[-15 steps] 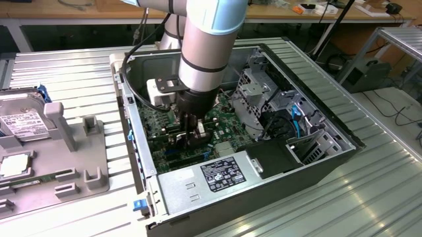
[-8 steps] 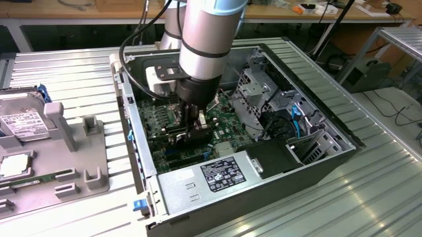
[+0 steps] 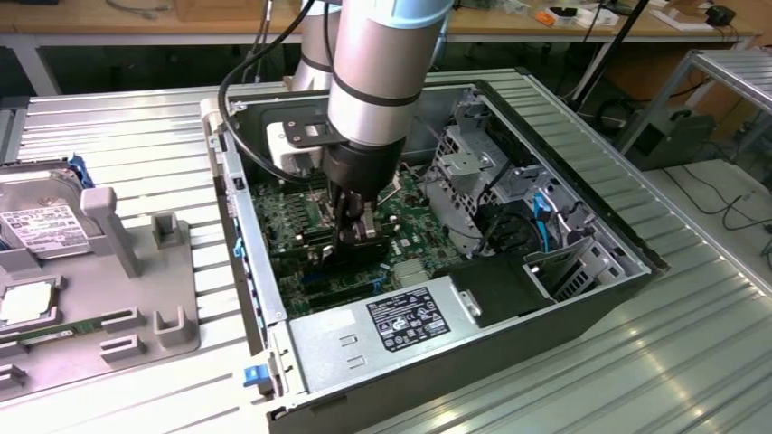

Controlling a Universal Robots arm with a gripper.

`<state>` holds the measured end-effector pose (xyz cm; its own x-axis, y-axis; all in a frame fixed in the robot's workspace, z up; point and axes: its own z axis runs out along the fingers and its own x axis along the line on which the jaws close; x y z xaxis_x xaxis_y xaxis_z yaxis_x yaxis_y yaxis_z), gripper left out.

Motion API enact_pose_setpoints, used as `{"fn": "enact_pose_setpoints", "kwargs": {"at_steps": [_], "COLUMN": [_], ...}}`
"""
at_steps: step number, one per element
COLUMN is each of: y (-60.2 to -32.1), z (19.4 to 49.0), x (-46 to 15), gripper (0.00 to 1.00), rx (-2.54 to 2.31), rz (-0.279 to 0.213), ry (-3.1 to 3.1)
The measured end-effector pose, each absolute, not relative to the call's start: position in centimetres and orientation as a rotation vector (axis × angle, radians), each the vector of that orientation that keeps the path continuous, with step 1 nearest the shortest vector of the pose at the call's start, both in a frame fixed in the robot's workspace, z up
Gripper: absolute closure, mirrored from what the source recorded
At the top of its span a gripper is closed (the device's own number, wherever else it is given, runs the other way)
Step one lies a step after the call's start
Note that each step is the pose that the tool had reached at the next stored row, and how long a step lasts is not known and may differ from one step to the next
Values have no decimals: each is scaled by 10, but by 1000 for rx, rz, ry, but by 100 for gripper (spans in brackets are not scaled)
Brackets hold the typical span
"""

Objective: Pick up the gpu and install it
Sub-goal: 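Insert the gpu into the slot, then press down on the gpu until it lock into place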

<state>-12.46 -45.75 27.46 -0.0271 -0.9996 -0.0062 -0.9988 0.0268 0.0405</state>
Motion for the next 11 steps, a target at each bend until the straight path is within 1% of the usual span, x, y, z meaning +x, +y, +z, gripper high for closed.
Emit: {"fn": "enact_pose_setpoints", "kwargs": {"at_steps": [1,2,4,11], "y": [-457,-456,-456,-456], "z": [275,276,276,276], "x": [-125,-125,-125,-125], "gripper": [87,88,90,90], "rx": [2174,2170,2169,2169], "rz": [-52,-46,-43,-43], "ry": [-2234,-2233,-2231,-2231]}}
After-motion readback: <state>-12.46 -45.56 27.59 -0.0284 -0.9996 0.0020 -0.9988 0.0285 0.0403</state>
